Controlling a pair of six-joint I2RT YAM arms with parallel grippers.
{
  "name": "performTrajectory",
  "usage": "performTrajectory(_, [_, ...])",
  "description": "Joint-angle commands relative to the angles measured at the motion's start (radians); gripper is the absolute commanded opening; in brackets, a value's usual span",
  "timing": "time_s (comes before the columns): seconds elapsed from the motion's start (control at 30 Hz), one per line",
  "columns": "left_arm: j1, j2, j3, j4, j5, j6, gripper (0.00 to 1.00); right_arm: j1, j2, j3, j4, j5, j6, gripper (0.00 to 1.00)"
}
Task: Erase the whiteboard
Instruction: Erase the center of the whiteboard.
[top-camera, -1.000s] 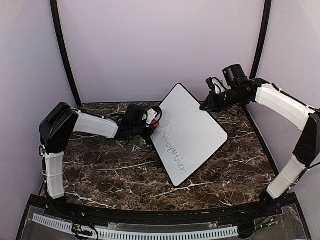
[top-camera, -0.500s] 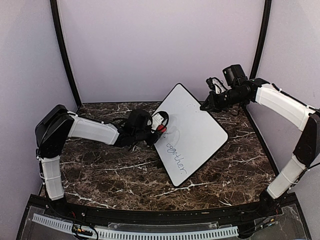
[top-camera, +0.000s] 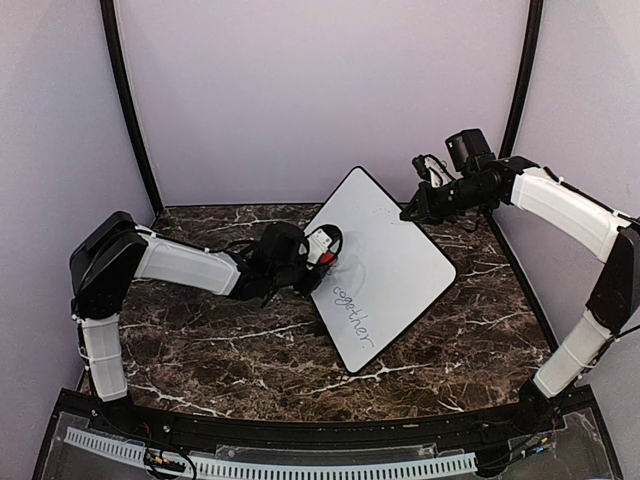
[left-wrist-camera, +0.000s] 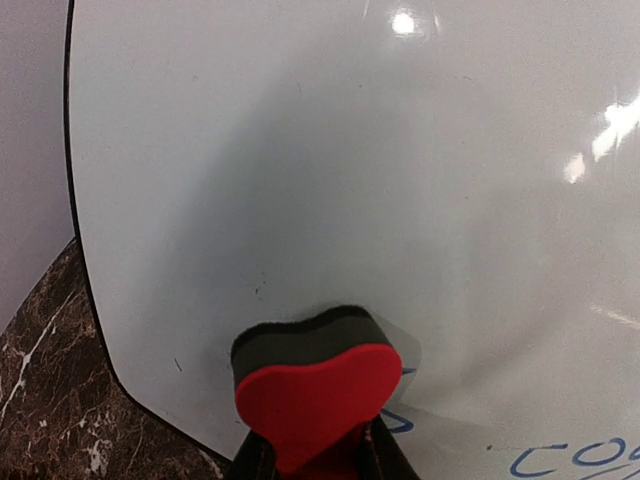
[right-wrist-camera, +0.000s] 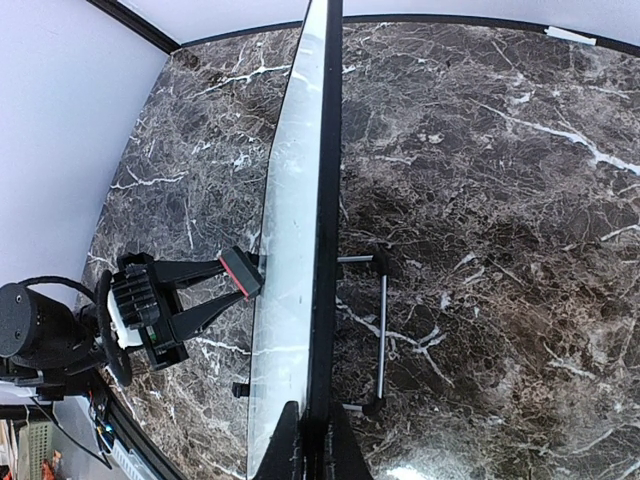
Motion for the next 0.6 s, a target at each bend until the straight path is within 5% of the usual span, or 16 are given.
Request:
performTrajectory(0.0, [0.036, 0.085, 0.038, -0.115, 0.056, -0.017, 0.00, 0.046, 0.006, -0.024, 0.019, -0.134, -0.125, 0.00])
performTrajectory(0.3, [0.093, 0.094, 0.143, -0.219, 0.130, 0.031, 0.00, 0.045, 0.006, -0.022, 0.019, -0.135, -0.124, 0.00])
performTrajectory(0.57, [-0.025, 0.072, 0.089, -0.176, 0.148, 0.032, 0.00, 0.045, 0.007, -0.020, 0.018, -0.134, -0.125, 0.00])
